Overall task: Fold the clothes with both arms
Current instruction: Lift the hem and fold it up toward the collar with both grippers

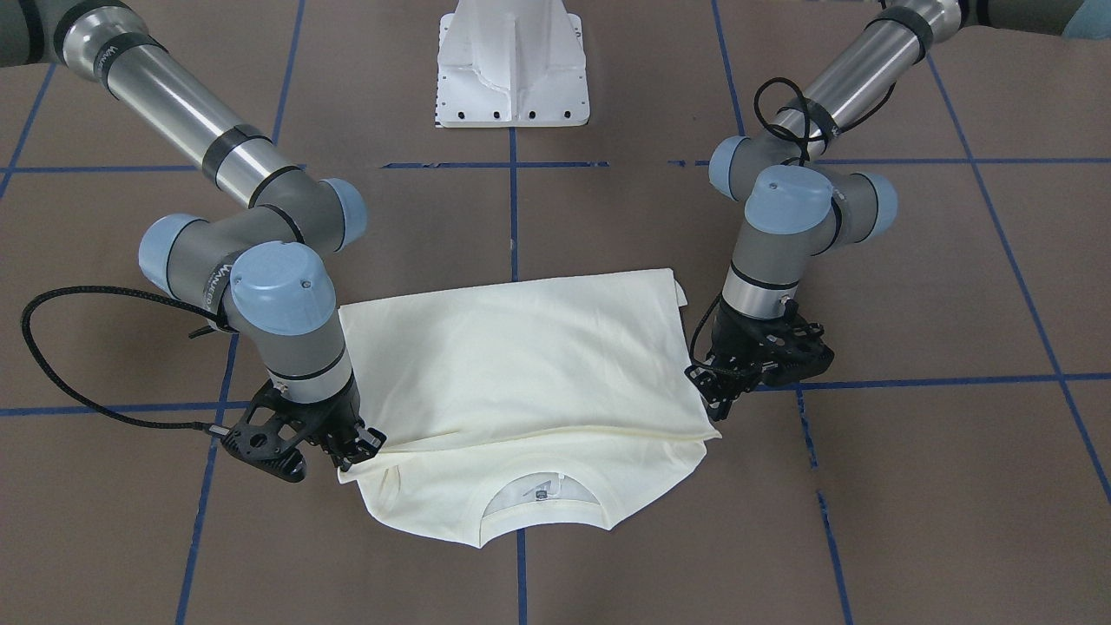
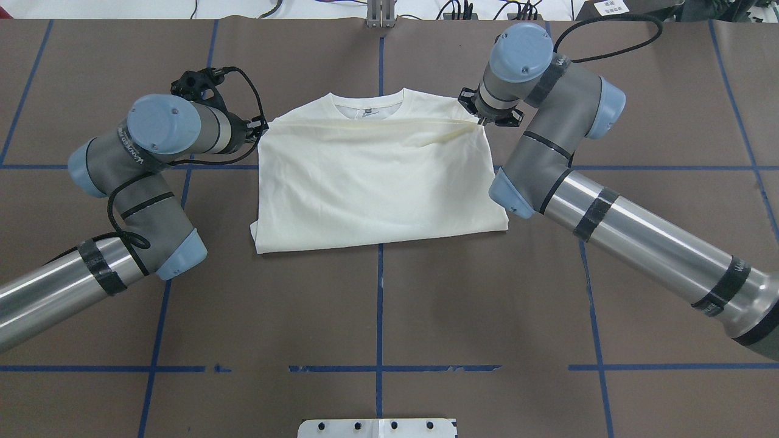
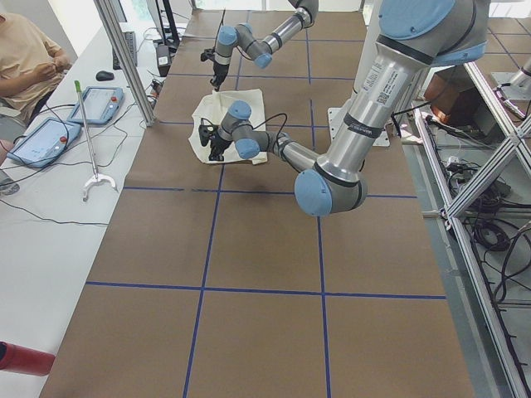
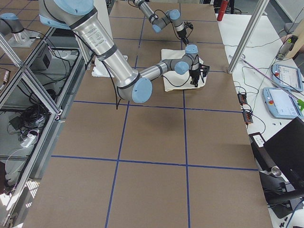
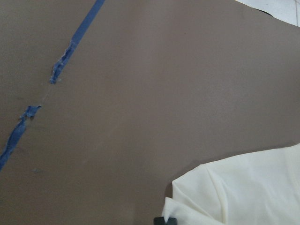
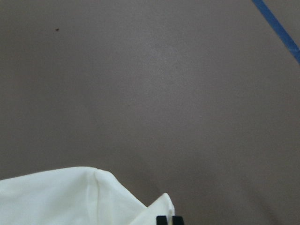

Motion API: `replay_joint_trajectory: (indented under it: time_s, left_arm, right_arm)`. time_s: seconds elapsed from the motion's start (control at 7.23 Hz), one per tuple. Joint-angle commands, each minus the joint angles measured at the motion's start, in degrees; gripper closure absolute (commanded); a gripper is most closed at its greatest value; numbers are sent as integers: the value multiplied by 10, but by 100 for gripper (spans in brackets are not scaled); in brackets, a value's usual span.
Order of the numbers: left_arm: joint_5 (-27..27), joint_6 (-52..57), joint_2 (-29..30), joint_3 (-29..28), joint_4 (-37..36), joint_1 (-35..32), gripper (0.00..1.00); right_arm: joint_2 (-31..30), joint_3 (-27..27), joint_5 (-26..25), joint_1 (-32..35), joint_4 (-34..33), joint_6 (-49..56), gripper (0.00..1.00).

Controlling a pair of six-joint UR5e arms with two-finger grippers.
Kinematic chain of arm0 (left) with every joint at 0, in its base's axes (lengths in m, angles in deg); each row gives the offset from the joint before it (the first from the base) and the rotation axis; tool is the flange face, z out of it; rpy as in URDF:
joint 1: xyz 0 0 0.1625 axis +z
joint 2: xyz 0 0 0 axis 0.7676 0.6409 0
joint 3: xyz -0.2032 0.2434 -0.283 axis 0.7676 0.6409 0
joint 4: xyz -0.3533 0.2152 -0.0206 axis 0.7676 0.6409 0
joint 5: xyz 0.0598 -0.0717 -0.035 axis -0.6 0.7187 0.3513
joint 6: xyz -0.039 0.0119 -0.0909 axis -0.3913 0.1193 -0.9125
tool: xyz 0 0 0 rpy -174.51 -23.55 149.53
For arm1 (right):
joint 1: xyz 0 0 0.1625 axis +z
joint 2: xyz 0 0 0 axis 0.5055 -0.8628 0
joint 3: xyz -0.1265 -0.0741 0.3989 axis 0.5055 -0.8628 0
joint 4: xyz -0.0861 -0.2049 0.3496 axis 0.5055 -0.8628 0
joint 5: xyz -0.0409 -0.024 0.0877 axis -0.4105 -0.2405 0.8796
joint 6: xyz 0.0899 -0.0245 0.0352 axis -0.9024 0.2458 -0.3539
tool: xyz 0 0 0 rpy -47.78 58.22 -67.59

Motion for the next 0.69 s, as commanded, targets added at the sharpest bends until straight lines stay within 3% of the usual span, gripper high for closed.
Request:
replay_joint_trajectory:
  time_s: [0.0,0.14,0.28,0.41,0.55]
  left_arm:
    - [5,28,-1,4,15,-5,54]
    - [8,28,-5,40,16,-11,54]
    - [32,26,-15,79,16,-16,52]
    - [71,22,-30,104,16,-24,49]
    - [73,22,-50,133,17,-23,47]
  right_arm:
    - [13,0,19,10,7,-2,41]
    - [8,26,67,25,7,-1,34]
    - [-43,94,99,27,8,-9,27]
    - [-125,199,101,8,8,-40,21]
    - [-170,255,93,-17,9,-109,17]
